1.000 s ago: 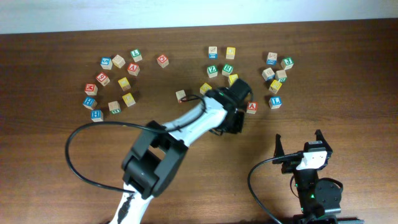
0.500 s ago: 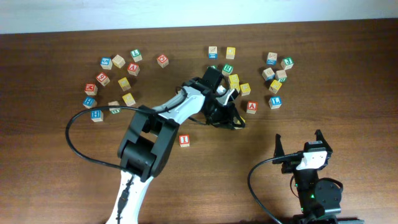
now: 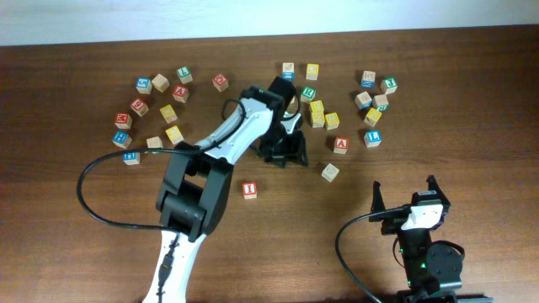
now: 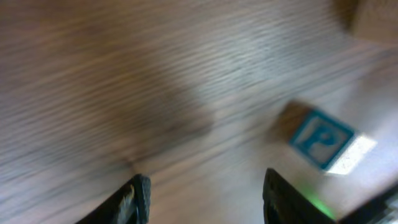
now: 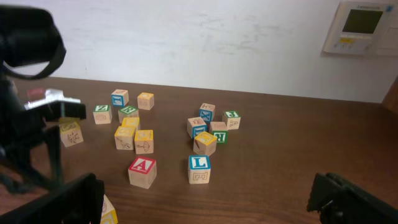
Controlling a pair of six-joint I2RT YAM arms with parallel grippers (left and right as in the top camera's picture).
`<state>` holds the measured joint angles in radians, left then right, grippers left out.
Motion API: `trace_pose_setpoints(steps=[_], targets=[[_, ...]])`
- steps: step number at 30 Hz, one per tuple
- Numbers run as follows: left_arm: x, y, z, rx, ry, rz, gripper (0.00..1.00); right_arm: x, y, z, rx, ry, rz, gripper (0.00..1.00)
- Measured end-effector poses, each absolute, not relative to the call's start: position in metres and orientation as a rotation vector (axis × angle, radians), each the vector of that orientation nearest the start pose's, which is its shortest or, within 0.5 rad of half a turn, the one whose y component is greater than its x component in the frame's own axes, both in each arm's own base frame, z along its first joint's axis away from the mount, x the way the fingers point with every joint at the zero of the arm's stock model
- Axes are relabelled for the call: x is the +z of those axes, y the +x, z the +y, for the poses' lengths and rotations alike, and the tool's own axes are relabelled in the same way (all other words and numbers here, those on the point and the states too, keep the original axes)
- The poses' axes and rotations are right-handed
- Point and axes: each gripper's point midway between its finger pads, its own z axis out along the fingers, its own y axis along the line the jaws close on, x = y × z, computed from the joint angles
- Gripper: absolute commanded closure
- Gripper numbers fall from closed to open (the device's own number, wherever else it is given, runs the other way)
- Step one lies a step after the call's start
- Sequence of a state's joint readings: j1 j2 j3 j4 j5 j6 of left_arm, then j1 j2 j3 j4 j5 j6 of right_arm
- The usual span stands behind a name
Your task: Spell out ICRA
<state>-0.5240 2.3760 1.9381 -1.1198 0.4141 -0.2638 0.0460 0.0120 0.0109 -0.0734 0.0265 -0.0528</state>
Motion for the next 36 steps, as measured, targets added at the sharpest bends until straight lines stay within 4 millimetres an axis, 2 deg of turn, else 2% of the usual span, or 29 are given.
trace_pose_setpoints(steps=[1,3,5,7,10,12,13,15,20,25,36], targets=[[0.020,0.369,-0.287,-0.580,0.454,3.194,0.48,0.158,0.246,0.007,-0.027,-0.061,1.644,0.02],[0.042,0.387,-0.281,-0.434,0.527,3.133,0.48,0.158,0.246,0.007,-0.027,-0.061,1.644,0.02],[0.051,0.394,-0.283,-0.289,0.594,3.066,0.50,0.158,0.246,0.007,-0.027,-0.061,1.644,0.01],[0.049,0.382,-0.294,-0.081,0.723,3.013,0.54,0.158,0.246,0.007,-0.027,-0.061,1.644,0.02],[0.049,0.353,-0.329,0.041,0.903,2.921,0.62,0.158,0.246,0.007,-0.027,-0.061,1.644,0.02],[0.049,0.337,-0.345,0.067,0.986,2.883,0.72,0.158,0.246,0.007,-0.027,-0.061,1.644,0.02],[0.049,0.334,-0.348,0.071,0.998,2.876,0.84,0.158,0.246,0.007,-0.027,-0.060,1.644,0.02],[0.050,0.335,-0.348,0.090,1.012,2.860,0.99,0.158,0.246,0.007,-0.026,-0.060,1.644,0.01],[0.051,0.348,-0.355,0.059,0.982,2.816,1.00,0.158,0.246,0.007,-0.026,-0.060,1.644,0.02],[0.034,0.339,-0.371,-0.066,1.007,2.859,1.00,0.158,0.246,0.007,-0.027,-0.060,1.644,0.02],[0.032,0.338,-0.374,-0.110,1.006,2.874,1.00,0.158,0.246,0.007,-0.027,-0.061,1.644,0.02]])
